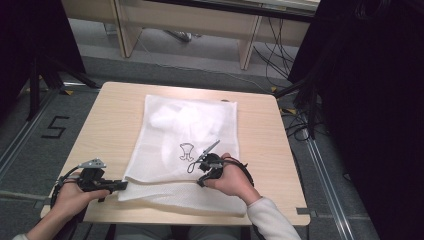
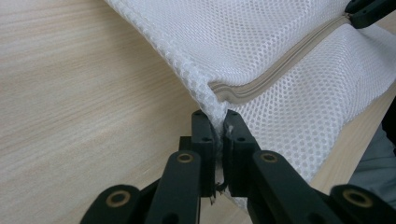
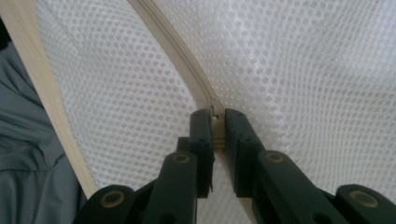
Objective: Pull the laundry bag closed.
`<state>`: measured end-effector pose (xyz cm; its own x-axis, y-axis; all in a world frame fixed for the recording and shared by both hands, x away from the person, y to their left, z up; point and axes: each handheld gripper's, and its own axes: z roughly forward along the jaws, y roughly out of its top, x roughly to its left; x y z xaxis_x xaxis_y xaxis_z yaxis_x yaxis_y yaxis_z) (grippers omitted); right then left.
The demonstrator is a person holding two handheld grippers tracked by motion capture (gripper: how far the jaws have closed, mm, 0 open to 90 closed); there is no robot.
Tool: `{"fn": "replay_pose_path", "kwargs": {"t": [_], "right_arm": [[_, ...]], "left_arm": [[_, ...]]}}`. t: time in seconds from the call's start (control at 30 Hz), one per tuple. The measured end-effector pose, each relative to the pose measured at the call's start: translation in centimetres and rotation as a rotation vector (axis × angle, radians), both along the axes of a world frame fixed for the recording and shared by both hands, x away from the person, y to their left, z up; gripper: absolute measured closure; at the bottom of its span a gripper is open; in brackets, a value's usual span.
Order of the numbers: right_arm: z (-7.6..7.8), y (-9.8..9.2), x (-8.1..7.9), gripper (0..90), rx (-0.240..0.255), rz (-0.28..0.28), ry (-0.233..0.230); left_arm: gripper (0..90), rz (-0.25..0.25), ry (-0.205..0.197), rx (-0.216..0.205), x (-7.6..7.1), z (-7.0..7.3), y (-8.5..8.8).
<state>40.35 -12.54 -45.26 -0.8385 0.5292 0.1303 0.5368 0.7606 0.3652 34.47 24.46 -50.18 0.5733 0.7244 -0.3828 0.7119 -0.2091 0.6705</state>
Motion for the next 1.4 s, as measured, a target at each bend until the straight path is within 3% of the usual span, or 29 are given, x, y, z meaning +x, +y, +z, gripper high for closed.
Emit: {"fn": "replay_pose_path", "kwargs": {"t": [0.37,0.4,0.5,0.53,0.67,1.4], "right_arm": [[-0.1,-0.8,-0.1,82.7,-0.004,-0.004,0.009],[-0.1,-1.0,-0.1,82.6,0.002,-0.010,0.012],[-0.2,-1.2,-0.1,82.6,-0.002,-0.009,0.012],[-0.2,-1.2,-0.2,82.6,0.003,-0.012,0.014],[-0.2,-1.4,-0.1,82.6,-0.008,-0.013,0.007],[-0.2,-2.4,-0.1,82.6,-0.011,-0.026,0.004]], "left_arm": [[84.2,0.010,-0.011,-0.009,0.0,-0.1,0.0],[84.2,0.005,-0.003,0.006,0.0,0.0,0.0],[84.2,0.013,-0.013,-0.013,0.0,-0.1,-0.1],[84.2,0.005,-0.003,0.006,0.0,0.0,0.0],[84.2,0.008,-0.011,-0.007,0.0,-0.1,0.0],[84.2,-0.003,0.000,0.008,0.0,0.0,0.0]]}}
